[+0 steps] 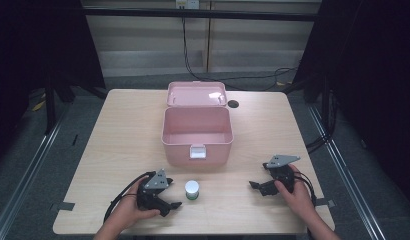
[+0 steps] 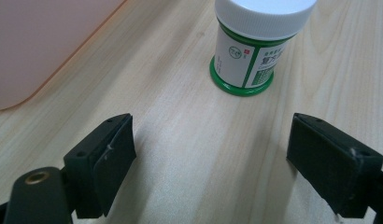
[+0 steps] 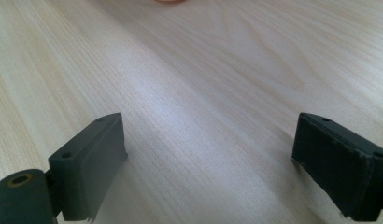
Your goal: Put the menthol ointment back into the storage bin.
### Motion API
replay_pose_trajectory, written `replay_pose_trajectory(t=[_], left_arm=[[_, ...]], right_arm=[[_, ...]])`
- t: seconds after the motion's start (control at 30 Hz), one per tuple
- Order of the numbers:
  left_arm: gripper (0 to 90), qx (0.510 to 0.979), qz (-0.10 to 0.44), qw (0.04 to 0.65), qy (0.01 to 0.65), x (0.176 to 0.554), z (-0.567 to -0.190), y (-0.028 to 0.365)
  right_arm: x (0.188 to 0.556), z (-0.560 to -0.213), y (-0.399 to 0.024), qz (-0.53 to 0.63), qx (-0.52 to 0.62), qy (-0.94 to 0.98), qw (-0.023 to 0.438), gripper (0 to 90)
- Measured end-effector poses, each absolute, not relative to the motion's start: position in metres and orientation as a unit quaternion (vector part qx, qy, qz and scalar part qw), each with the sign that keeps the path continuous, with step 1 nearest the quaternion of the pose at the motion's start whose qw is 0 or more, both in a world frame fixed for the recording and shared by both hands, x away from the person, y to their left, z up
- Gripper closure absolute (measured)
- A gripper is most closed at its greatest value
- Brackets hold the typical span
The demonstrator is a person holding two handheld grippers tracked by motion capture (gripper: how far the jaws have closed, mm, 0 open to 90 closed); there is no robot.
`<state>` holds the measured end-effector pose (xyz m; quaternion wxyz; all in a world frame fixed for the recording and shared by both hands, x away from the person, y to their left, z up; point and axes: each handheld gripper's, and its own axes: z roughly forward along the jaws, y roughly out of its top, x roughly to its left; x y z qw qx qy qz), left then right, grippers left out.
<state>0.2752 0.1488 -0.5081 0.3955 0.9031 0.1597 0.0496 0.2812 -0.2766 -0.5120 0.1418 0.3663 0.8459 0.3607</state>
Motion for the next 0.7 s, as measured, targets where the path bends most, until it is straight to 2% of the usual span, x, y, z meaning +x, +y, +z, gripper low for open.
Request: replay_pose_trajectory(t=[0.17,0.23,0.27,0.3,0.33,0.37,0.4,0.43,0.53,0.7], left_arm=[[14.8,0.901,0.051,0.392,0.179,0.273,-0.507,0.147],[17.5,0.907,0.045,0.375,0.187,0.274,-0.503,0.146],[17.5,0.912,0.041,0.357,0.197,0.275,-0.499,0.144],[20.0,0.919,0.035,0.337,0.200,0.276,-0.494,0.143],[26.7,0.933,0.019,0.292,0.209,0.279,-0.485,0.139],[29.1,0.933,0.019,0.292,0.209,0.279,-0.485,0.139],[29.4,0.944,0.015,0.256,0.208,0.279,-0.478,0.134],[29.9,0.944,0.015,0.256,0.208,0.279,-0.478,0.134],[32.2,0.956,-0.001,0.202,0.210,0.282,-0.456,0.117],[35.0,0.961,-0.020,0.170,0.216,0.289,-0.442,0.103]], right_arm=[[0.281,-0.512,-0.277,0.361,0.366,0.846,0.142,8.9],[0.281,-0.512,-0.277,0.361,0.366,0.846,0.142,8.9],[0.281,-0.512,-0.277,0.361,0.366,0.846,0.142,8.9],[0.281,-0.512,-0.277,0.361,0.366,0.846,0.142,8.9],[0.281,-0.512,-0.277,0.361,0.365,0.846,0.142,8.9],[0.281,-0.512,-0.277,0.361,0.365,0.846,0.142,8.9],[0.281,-0.512,-0.277,0.361,0.366,0.846,0.142,8.9],[0.281,-0.512,-0.277,0.361,0.366,0.846,0.142,8.9],[0.281,-0.512,-0.277,0.361,0.366,0.846,0.142,8.9],[0.281,-0.512,-0.277,0.361,0.366,0.846,0.142,8.9]])
